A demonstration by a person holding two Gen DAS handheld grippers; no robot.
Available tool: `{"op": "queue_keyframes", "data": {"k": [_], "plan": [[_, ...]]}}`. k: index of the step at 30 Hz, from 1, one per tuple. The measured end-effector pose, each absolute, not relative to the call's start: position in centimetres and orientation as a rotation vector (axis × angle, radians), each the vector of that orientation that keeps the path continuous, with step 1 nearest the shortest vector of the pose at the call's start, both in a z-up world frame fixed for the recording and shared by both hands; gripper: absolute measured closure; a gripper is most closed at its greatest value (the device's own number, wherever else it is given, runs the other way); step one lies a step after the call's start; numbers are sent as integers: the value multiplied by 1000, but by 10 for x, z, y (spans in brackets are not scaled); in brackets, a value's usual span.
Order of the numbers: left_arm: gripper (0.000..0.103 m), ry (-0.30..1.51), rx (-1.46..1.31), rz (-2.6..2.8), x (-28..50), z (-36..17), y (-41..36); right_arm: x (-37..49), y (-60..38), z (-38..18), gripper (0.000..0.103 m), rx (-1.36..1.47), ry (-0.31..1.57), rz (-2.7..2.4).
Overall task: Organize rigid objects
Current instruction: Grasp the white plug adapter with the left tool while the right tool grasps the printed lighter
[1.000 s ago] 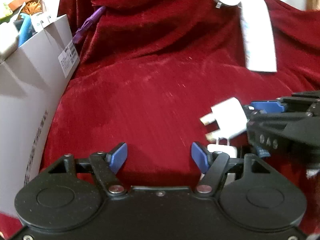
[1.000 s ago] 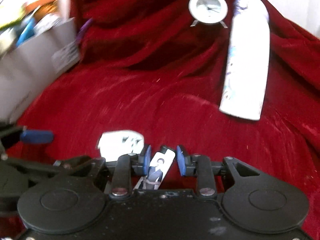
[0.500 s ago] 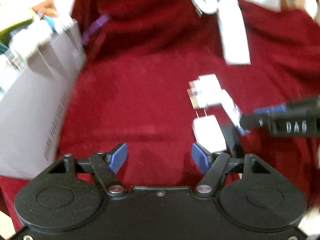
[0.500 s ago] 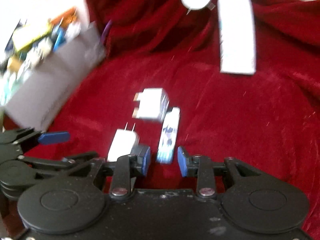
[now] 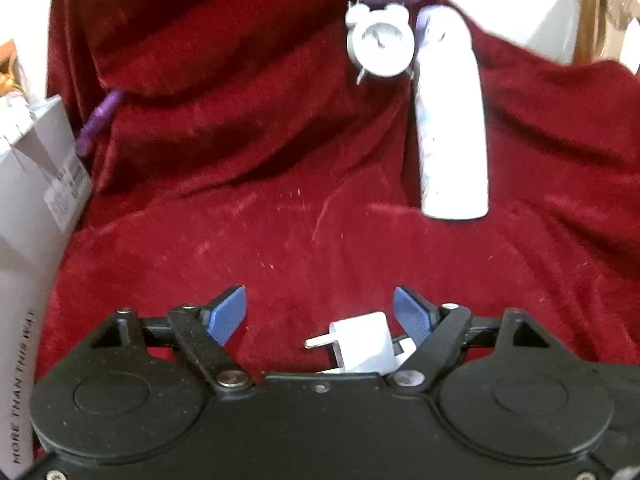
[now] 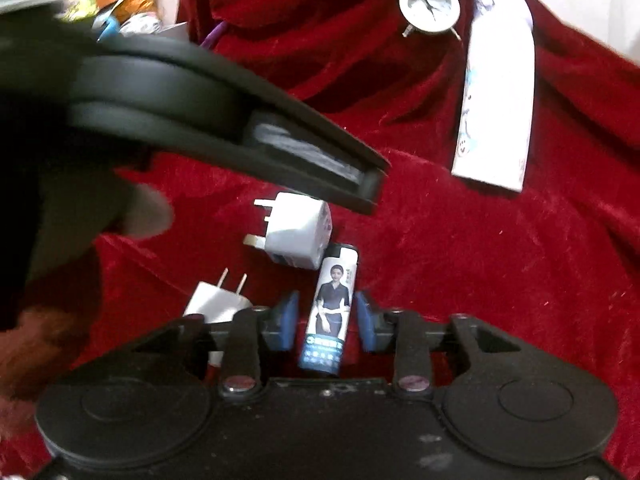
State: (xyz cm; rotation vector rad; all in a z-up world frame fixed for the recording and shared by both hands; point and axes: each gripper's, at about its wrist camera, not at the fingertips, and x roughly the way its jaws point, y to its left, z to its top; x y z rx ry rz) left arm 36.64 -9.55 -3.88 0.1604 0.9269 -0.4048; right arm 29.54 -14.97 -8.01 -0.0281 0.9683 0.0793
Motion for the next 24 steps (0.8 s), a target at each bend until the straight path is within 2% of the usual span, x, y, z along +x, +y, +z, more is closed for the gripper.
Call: {"op": "queue_keyframes", "data": {"k": [1,3,4,5,13,24], "plan": [[29,945,176,-397,368,-44,-99,292,-149,-80,80,-45,961,86],[40,969,208,-398,367,-54,-103,287,-149,-79,81,-60,961,93],[54,984,220,-408,365,-59,-105,285,-150,-78,84,-61,966,95],[57,1003,225,-415,363,-63,-106,283,-152,-76,84,-61,971,96],[57,1021,194,-397,347,-59,-89,256,-161,-70,84,-36,1028,130],[57,1057,154,-338,290,-54,-29,204,-166,-63,84,-60,1052,140]]}}
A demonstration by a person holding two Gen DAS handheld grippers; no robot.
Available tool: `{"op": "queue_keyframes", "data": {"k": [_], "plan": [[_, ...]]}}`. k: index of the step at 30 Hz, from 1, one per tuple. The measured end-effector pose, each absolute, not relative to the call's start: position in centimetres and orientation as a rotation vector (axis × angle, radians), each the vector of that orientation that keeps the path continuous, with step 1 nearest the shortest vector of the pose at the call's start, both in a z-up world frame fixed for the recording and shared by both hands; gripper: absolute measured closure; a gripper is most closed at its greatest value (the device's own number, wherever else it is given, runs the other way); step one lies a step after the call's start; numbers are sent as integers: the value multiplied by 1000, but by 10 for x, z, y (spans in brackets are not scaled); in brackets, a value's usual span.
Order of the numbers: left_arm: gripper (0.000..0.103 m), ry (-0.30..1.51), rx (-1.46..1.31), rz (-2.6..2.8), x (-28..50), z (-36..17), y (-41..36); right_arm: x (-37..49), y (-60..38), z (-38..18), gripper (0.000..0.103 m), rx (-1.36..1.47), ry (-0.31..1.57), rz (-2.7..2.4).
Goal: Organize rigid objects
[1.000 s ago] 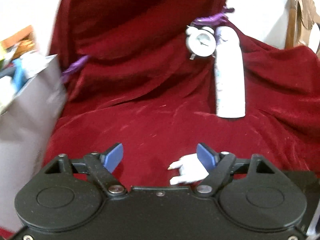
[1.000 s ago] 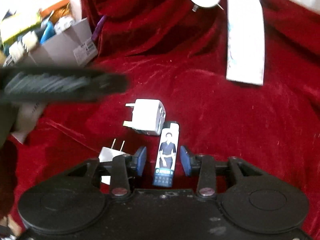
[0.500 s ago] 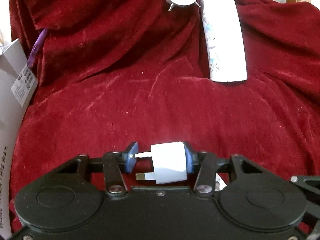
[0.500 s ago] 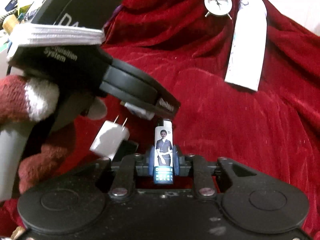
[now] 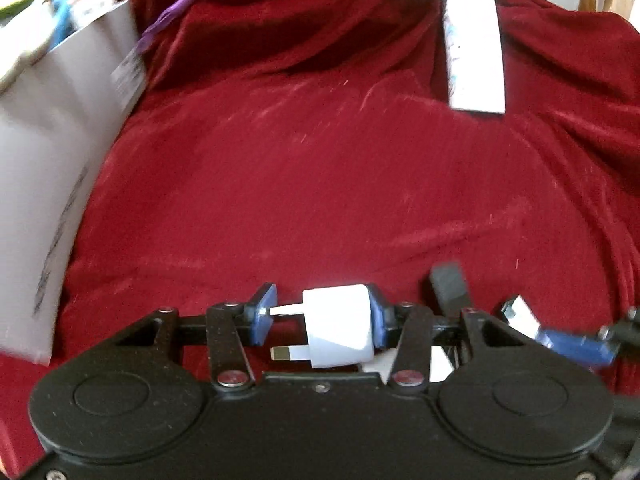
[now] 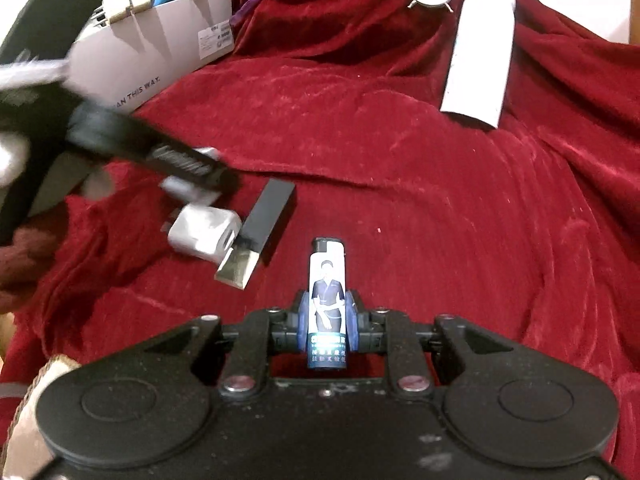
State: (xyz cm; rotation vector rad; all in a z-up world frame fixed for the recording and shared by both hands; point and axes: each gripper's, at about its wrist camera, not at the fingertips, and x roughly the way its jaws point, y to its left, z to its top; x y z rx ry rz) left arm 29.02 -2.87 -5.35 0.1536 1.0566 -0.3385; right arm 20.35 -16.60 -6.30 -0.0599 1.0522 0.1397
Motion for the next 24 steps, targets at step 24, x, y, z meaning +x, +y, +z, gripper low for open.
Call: {"op": "queue_keyframes", "data": {"k": [24], "plan": [[38,1009,133,-283,225,-50,16,191,-183,-44,52,-10,970,19]]}}
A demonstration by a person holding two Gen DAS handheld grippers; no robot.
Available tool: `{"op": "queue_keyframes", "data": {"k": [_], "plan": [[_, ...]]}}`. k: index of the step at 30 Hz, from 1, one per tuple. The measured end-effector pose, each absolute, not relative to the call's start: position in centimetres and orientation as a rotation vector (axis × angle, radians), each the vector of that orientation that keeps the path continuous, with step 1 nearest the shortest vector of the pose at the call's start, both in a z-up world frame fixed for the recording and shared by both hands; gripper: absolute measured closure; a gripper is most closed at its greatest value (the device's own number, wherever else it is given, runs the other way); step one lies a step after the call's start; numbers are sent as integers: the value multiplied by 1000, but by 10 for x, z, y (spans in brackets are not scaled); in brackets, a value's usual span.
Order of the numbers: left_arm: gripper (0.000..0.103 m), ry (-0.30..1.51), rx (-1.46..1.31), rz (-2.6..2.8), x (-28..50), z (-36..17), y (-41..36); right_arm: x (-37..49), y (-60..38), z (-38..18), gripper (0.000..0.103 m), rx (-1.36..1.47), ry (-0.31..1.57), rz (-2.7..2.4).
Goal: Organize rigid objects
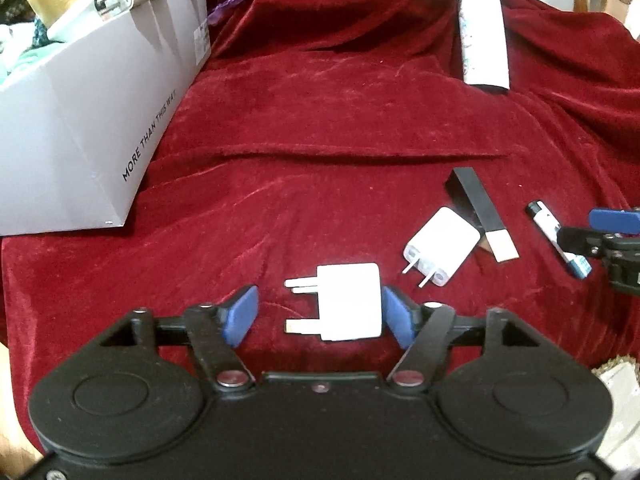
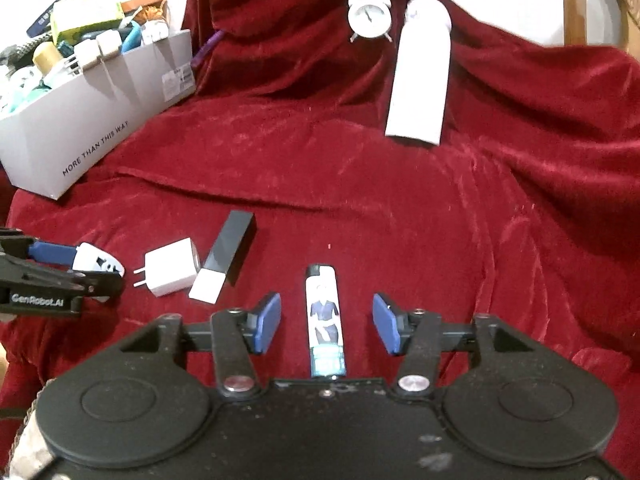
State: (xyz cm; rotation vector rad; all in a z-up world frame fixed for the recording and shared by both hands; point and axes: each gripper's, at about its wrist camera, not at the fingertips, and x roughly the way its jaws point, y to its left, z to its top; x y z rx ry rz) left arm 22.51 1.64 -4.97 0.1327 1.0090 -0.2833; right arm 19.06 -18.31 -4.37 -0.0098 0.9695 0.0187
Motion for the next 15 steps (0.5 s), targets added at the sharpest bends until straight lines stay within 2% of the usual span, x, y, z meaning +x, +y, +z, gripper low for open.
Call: {"op": "queue_keyframes", "data": {"k": [3,15], "plan": [[35,1007,134,-287,223,-50,16,190,-188,-47,52,20,997,10],[34,1018,96,-266,225,-53,24,193,-226,-53,52,-95,977,-318]]}}
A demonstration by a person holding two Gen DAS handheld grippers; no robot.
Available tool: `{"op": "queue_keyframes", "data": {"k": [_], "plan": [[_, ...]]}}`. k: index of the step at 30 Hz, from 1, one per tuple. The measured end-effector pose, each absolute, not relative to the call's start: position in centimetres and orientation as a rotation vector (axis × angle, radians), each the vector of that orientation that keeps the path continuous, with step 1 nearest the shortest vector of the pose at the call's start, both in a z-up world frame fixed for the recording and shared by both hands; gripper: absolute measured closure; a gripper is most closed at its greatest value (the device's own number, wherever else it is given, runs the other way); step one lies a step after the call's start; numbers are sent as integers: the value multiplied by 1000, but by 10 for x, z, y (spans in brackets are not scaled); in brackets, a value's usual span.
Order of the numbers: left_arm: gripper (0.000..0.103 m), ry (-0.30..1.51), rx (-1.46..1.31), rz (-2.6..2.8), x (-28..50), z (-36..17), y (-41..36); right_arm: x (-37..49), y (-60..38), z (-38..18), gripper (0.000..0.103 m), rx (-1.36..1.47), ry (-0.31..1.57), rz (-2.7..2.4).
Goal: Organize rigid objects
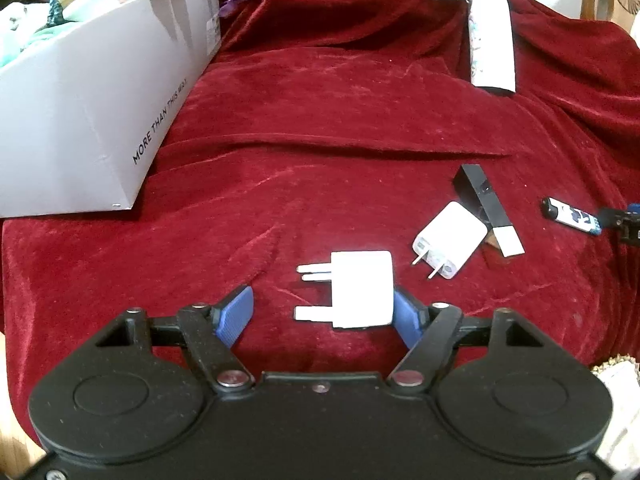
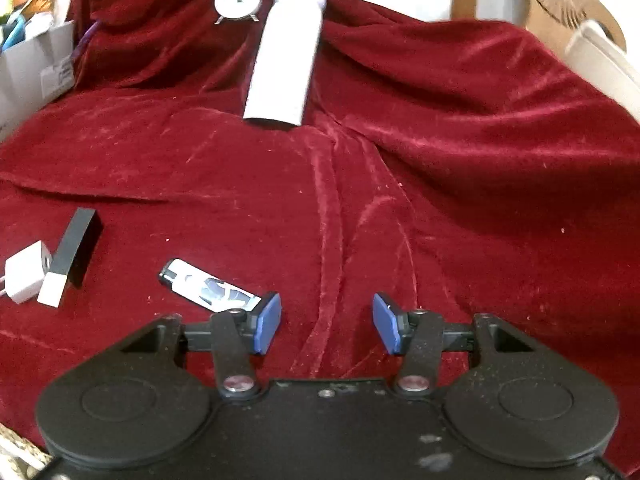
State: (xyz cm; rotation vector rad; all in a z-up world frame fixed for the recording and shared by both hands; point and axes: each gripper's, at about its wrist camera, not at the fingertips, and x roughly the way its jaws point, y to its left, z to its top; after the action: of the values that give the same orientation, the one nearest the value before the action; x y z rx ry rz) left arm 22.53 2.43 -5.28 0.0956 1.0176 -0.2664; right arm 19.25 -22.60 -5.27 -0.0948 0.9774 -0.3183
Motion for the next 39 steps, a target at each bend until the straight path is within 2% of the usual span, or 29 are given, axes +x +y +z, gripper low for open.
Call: {"op": "queue_keyframes", "data": {"k": [2,5,7,9,14,18,21,30,32,34,39], "plan": [[34,1013,95,-264,225,-52,23,192,-228,-51,52,-32,987,-296],[33,997,113,-261,223,-52,19,191,-225,-50,44,63,993,-257],[33,988,135,-263,222,-53,15,193,-220,-50,34,111,995,-240],[33,984,150,-266,222,-54,12,198,-213,-50,30,137,996,-240],[33,980,167,-274,223,-54,9,213,-200,-58,29,192,1023,-250],[33,978,169,-280,224,-55,8,220,-195,-63,24,210,1027,-287],[33,976,170,-285,222,-54,9,219,-196,-58,25,232,1016,-305],[30,975,163,-303,223,-55,9,222,-192,-69,11,271,1046,-351],[30,976,156,-304,224,-55,10,226,-189,-71,11,268,1037,-370],[30,975,147,-303,225,-55,10,228,-187,-73,21,235,1030,-398],[33,977,117,-296,228,-55,9,224,-184,-71,23,159,1015,-389]]}}
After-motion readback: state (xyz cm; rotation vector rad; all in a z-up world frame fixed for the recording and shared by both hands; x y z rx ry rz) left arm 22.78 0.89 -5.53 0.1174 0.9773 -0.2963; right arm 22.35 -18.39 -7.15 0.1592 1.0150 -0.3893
